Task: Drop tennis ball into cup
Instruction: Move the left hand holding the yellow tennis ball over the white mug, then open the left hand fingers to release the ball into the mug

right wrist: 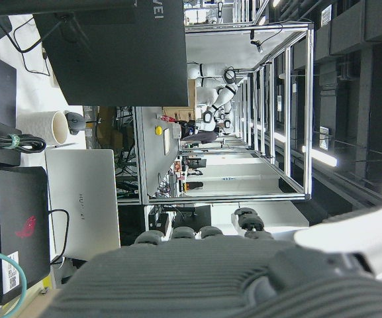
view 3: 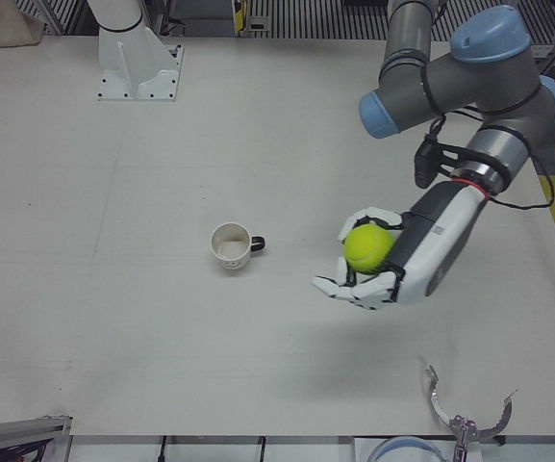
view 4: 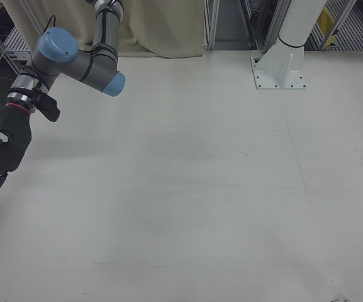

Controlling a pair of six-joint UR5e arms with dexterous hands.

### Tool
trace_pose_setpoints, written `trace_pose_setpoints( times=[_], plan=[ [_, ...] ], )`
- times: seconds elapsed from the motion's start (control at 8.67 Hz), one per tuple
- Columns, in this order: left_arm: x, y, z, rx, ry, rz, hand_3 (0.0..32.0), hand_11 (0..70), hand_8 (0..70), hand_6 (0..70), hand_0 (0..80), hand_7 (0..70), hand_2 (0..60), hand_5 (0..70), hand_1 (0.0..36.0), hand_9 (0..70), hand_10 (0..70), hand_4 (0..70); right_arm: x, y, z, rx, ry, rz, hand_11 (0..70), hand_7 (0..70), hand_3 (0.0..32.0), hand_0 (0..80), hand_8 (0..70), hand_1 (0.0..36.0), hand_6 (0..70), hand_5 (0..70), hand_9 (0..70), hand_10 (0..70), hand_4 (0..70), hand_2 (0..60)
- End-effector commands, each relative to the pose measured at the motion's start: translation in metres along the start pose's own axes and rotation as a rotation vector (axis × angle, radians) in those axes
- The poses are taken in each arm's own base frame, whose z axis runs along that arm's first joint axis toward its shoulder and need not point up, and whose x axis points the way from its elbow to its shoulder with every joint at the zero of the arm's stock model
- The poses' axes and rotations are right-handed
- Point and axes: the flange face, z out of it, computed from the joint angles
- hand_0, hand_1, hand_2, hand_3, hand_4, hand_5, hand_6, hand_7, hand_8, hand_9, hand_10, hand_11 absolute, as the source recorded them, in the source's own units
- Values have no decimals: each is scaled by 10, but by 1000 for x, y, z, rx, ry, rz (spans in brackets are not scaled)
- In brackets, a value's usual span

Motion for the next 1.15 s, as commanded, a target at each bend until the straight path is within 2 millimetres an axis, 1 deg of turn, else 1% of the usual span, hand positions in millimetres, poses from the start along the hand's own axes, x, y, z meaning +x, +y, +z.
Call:
trace_pose_setpoints(
  times=[0.0,0.12,0.23,0.35,0.46,0.58,0.69,0.81,0.92,1.04],
  plan=[
    [-71,15,31,-43,-105,-40,0,492,444,490,800,700,600,246,360,633,317,359,0,0,0,1,0,1,0,0,0,0,0,0,0,0,0,0,0,0],
    [-78,18,36,-49,-116,-39,0,493,465,615,800,700,600,267,360,628,318,357,0,0,0,1,0,-1,0,0,0,0,0,0,0,0,0,0,0,0],
    [-95,20,44,-58,-139,-48,0,491,450,530,800,700,600,251,360,630,316,356,0,0,0,1,0,1,0,0,0,0,0,0,0,0,0,0,0,0],
    [-104,22,49,-63,-153,-53,0,488,462,612,800,700,600,264,360,624,314,352,0,0,0,1,0,-1,0,0,0,0,0,0,0,0,0,0,0,0],
    [-104,23,49,-65,-154,-53,0,482,472,683,800,700,600,293,360,613,309,348,0,0,0,1,0,-1,0,0,0,0,0,0,0,0,0,0,0,0],
    [-104,23,49,-65,-154,-53,0,394,429,700,800,697,600,305,360,525,242,321,0,1,0,-1,0,0,0,0,0,0,0,0,0,0,0,0,0,0],
    [-105,21,47,-60,-154,-55,0,192,204,399,800,532,508,220,360,284,97,226,-1,0,0,0,-1,0,0,0,0,0,0,0,0,0,0,0,0,0],
    [-104,22,48,-65,-152,-52,0,55,15,86,800,302,0,119,360,53,7,102,0,1,0,-1,0,0,0,0,0,0,0,0,0,0,0,0,0,0],
    [-104,22,48,-66,-151,-51,0,4,1,40,800,203,0,74,295,26,0,53,-1,0,0,-1,-1,0,0,0,0,0,0,0,0,0,0,0,0,0],
    [-105,21,46,-69,-150,-49,0,0,0,23,656,149,0,47,223,15,0,20,0,0,0,-1,0,0,0,0,0,0,0,0,0,0,0,0,0,0]
  ],
)
